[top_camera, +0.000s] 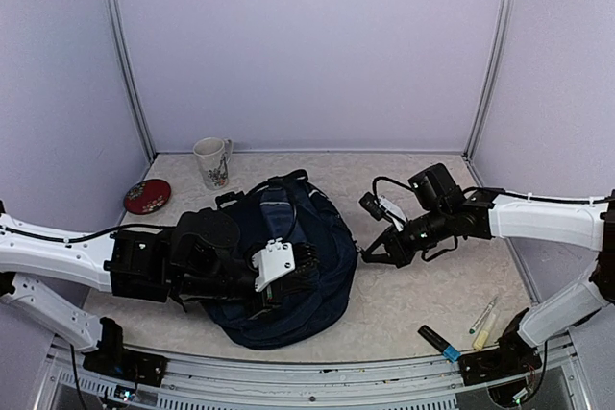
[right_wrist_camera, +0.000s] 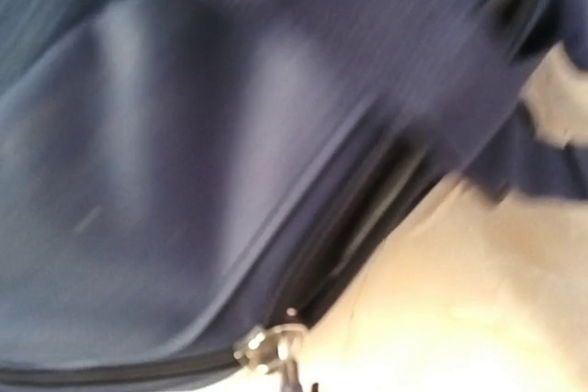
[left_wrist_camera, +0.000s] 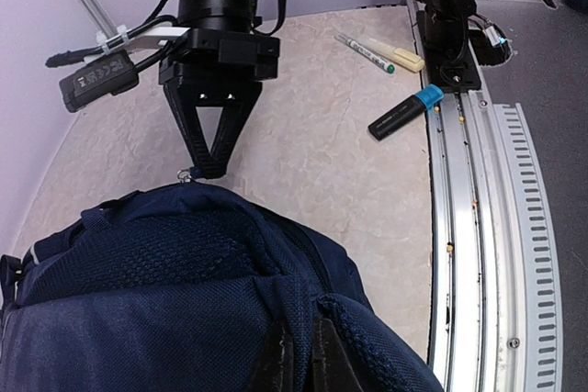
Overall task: Pack the student bag
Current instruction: Zip the student bag into the largest pocket of the bag.
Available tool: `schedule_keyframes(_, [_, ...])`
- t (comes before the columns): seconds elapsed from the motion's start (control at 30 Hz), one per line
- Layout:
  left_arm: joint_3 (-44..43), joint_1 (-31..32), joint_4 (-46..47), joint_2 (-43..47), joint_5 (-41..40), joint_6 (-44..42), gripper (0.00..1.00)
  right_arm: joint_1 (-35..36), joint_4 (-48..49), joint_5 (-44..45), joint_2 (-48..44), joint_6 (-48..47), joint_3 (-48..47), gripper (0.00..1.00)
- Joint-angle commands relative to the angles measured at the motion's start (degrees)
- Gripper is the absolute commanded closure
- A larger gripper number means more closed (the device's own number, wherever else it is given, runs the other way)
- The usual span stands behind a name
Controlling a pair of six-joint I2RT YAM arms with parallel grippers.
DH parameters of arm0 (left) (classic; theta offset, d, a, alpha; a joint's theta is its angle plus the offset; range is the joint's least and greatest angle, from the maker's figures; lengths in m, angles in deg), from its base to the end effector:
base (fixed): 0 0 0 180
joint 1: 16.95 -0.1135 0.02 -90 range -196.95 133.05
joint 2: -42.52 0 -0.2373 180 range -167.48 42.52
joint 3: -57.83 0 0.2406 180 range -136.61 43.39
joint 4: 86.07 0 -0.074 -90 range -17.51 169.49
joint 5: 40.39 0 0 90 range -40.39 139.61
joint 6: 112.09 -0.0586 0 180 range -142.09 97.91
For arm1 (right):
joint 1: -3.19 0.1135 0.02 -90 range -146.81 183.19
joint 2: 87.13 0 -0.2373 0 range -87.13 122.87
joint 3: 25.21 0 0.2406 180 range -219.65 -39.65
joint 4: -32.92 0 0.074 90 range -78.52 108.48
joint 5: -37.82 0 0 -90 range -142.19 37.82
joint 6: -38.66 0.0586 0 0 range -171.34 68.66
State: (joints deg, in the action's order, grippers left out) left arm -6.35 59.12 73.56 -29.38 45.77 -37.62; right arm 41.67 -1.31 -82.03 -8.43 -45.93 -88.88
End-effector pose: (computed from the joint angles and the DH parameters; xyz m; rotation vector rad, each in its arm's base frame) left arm 0.0764 -0.2917 0.2444 1.4839 1.5023 -0.5772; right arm 0.2068 0.2016 0.1892 -0.9498 2.3290 0.9661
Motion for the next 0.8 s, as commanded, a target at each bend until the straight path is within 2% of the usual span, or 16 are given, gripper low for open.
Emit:
schedule_keyframes(0.0, [2.0, 2.5, -10.0, 5.5, 8.0, -1.2, 1.0, -7.5, 3.3, 12.3, 6.2, -0.1, -3.9, 1.0])
schedule_keyframes(0.23, [0.3, 5.3, -9.0, 6.7, 12.4, -4.4, 1.0, -9.6, 8.9, 14.0, 18.9, 1.9, -11.9, 1.0])
schedule_keyframes(0.4, [1.1, 6.0, -8.1, 8.2, 12.9, -5.1, 1.0, -11.4, 10.0, 14.5, 23.2, 4.3, -13.9, 1.0])
schedule_keyframes(0.6, [1.3, 4.9, -6.3, 8.7, 12.9, -8.0, 1.0, -12.2, 9.7, 17.9, 18.5, 7.7, -9.5, 1.0])
schedule_keyframes(0.77, [-0.3, -0.5, -3.7, 7.2, 18.0, -10.7, 1.0, -15.2, 7.9, 19.1, 10.0, 10.0, -3.2, 1.0])
